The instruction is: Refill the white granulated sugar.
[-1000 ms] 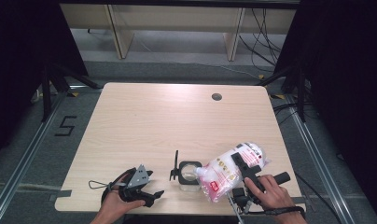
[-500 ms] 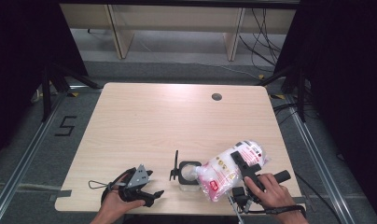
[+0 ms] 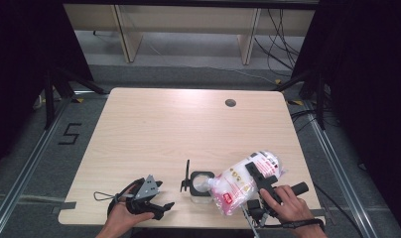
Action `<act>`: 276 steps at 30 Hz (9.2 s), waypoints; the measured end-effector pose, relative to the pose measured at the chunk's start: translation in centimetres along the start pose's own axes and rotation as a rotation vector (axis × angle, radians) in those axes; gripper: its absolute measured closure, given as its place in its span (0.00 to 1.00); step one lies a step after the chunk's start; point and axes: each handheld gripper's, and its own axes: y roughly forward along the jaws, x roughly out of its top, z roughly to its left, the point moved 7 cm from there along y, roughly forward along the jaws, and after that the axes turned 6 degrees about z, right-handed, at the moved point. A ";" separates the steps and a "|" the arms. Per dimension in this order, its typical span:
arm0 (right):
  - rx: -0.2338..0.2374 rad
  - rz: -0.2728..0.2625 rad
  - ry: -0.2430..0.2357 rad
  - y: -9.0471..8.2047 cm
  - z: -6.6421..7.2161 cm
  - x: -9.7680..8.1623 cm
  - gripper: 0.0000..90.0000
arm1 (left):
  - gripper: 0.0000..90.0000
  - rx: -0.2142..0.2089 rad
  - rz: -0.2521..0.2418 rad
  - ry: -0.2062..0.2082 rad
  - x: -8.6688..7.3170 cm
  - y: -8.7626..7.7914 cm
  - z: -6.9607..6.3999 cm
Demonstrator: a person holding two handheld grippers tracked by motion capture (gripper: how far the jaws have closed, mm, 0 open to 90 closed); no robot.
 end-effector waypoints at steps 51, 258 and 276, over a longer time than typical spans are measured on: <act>-0.003 0.018 0.013 -0.4 -0.1 -0.1 0.48 | 0.21 0.000 -0.002 -0.001 0.0 0.0 0.0; -0.053 0.016 -0.066 -1.2 -1.0 0.0 0.49 | 0.22 0.014 -0.013 0.003 0.1 -0.5 0.1; -0.048 0.013 -0.058 -1.2 -0.9 0.0 0.50 | 0.22 0.013 -0.016 -0.011 0.1 -0.4 0.1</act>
